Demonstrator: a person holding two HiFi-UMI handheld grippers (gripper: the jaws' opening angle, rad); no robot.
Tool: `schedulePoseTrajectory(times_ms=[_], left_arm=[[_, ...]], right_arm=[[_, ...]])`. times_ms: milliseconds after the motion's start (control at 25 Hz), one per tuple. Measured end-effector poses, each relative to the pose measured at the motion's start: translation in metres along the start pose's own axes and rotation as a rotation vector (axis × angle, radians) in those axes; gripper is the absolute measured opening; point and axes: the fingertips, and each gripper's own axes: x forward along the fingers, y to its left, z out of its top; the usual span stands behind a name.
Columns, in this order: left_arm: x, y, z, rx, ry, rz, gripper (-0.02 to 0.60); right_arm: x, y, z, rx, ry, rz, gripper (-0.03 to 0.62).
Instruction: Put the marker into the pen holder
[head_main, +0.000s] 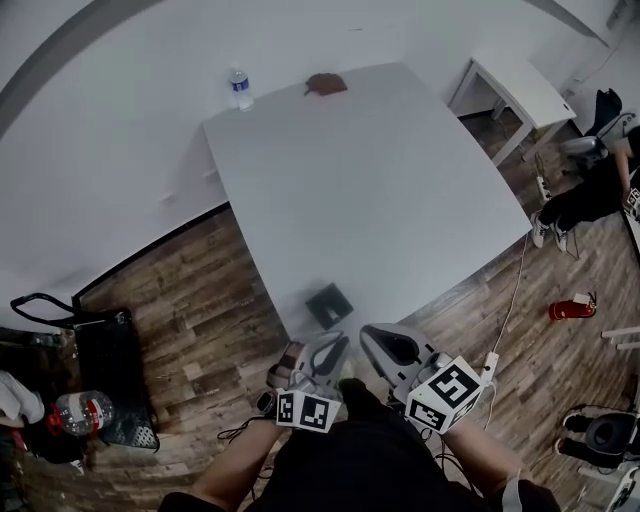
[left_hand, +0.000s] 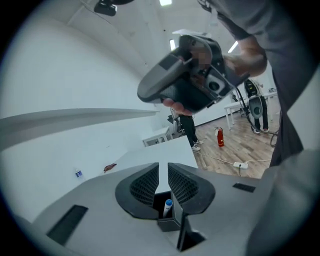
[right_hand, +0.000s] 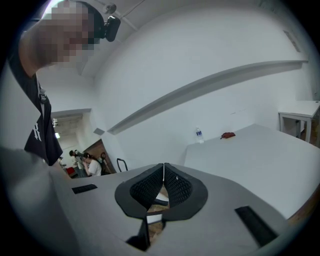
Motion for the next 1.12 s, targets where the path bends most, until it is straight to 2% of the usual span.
schedulePoseTrajectory(times_ms=[200, 440, 560, 760, 1120], left_arm=[[-0.027, 0.009, 0.023, -0.084, -0.045, 0.022, 0.025], [-0.061, 0.029, 0.052, -0.294, -0.082, 0.058, 0.006], [-0.077, 0.039, 0.071, -0.371, -0.094, 0.067, 0.005], [-0.1, 0.039, 0.094, -0.41, -0.134, 0.084, 0.005], [-0.108, 0.032, 0.1, -0.408, -0.159, 0.107, 0.005]], right_arm=[[-0.002, 0.015, -0.007, -0.023, -0.008, -0.01, 0.017], [-0.009, 0.039, -0.01, -0.061, -0.04, -0.014, 0.017], [-0.013, 0.047, -0.01, -0.084, -0.054, -0.019, 0.017], [-0.025, 0.06, -0.012, -0.115, -0.069, -0.031, 0.015], [-0.04, 0.072, -0.011, -0.136, -0.093, -0.039, 0.015]])
